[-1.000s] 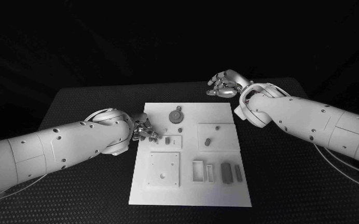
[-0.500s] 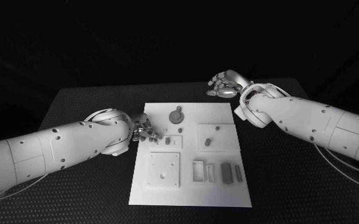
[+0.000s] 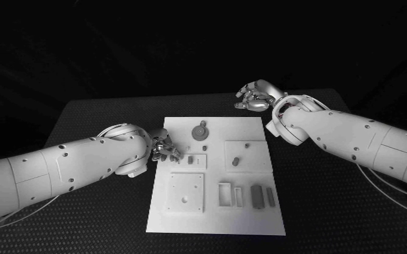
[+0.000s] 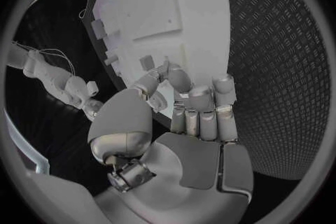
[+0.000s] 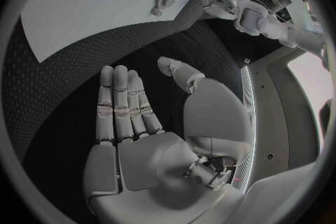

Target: Assemble the parts on the task board

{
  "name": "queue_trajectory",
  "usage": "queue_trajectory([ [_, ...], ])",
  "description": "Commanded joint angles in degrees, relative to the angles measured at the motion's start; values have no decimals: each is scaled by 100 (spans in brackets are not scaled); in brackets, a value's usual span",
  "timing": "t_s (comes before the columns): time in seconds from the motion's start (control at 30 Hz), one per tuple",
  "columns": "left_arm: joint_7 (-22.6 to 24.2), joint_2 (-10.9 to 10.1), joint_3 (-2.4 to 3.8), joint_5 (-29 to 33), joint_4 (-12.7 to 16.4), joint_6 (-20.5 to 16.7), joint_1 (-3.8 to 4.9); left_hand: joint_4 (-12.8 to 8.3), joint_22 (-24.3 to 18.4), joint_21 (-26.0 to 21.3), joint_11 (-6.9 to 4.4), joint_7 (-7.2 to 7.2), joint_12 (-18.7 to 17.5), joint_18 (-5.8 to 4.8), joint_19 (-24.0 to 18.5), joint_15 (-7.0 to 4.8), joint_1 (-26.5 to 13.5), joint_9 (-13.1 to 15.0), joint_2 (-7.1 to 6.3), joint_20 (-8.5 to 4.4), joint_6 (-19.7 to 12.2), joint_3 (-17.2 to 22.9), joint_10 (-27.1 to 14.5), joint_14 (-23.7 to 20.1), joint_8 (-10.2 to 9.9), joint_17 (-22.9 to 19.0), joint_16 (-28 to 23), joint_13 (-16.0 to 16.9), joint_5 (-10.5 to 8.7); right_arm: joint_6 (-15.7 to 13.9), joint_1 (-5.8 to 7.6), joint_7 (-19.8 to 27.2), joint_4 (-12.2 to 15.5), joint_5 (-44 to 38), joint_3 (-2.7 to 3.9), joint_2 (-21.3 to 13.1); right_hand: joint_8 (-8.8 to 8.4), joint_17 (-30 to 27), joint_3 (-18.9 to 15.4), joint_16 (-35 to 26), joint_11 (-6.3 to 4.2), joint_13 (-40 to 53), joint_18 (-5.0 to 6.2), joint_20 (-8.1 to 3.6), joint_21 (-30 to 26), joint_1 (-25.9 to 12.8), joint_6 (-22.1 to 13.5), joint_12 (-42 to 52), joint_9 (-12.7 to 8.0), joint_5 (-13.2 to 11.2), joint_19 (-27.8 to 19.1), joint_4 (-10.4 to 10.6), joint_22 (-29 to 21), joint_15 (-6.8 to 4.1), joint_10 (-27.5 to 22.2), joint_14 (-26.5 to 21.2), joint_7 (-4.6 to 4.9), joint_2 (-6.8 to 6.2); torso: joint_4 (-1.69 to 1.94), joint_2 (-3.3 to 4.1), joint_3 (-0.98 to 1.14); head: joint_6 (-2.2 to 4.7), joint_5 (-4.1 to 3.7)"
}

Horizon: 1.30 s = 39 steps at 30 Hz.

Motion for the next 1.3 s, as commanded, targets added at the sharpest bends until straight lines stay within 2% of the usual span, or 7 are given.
queue_trajectory([
  [0.03,105,-7,5,312,13,-39,-5,-253,28,-31,26,-3,-35,13,-41,-8,183,14,238,-500,-50,198,-35,-56,-30,-11,-39,15,34,68,-5,47,3,-23,2,1,24,-5,-43,29,-10,-10,93,23,-38,-27,-46,21,-8,26,9,-1,136,6,-46,-40,100,22,-4,3,0,-3,2],
  [0.13,169,-22,33,420,14,-94,-5,-290,27,-46,29,3,-61,2,-51,-2,181,35,293,-495,-58,201,-44,-63,-49,-14,-54,30,-9,70,-5,49,1,-23,2,-1,24,-5,-42,29,-10,-11,93,23,-38,-26,-46,22,-8,26,9,-1,136,6,-46,-40,100,23,0,2,-2,7,2],
  [0.37,499,-90,198,1061,-15,-336,-3,-474,34,-94,26,14,-155,-35,-88,-2,186,121,463,-483,-84,216,-74,-84,-145,-14,-100,113,-370,75,-6,62,1,-16,2,-9,25,-6,-41,30,-10,-13,93,23,-38,-23,-45,23,-8,27,10,-3,136,5,-46,-40,100,27,1,-1,2,24,4],
  [0.63,1069,-223,317,1976,-14,-685,5,-547,37,-154,45,34,-224,-63,-156,14,186,148,523,-472,-96,238,-111,-133,-255,-17,-151,172,-689,69,-7,103,22,43,2,-38,29,-7,-39,33,-12,-16,93,21,-38,-13,-41,28,-8,18,12,-11,137,4,-44,-39,98,34,-2,1,-1,117,16],
  [0.83,2061,-264,320,3336,-60,-1084,31,-571,25,-229,66,56,-309,-88,-229,14,197,149,540,-461,-118,261,-162,-199,-349,-33,-228,180,-829,84,-13,126,100,286,1,-66,44,-10,-54,43,-17,-29,93,19,-37,2,-23,47,-7,-108,17,-45,138,0,-41,-36,91,49,1,0,1,316,21],
  [1.03,2862,-237,309,4444,-20,-1384,32,-625,6,-327,93,102,-486,-132,-314,28,247,92,528,-438,-233,290,-257,-290,-562,-77,-388,120,-903,158,-51,96,332,579,-11,-84,73,-21,-73,65,-26,-69,93,12,-38,71,11,84,-13,-704,30,-164,136,-9,-39,-33,76,77,-1,-2,-3,573,48],
  [1.3,3330,-174,258,5551,69,-1537,28,-688,-38,-619,197,209,-806,-268,-710,149,376,-93,493,-329,-316,362,-733,-733,-892,-132,-670,11,-948,61,-162,14,755,864,-34,-70,100,-32,-197,87,-34,-107,93,9,-43,43,50,119,-21,-1468,38,-274,137,-14,-38,-31,61,114,1,-6,-2,775,66],
])
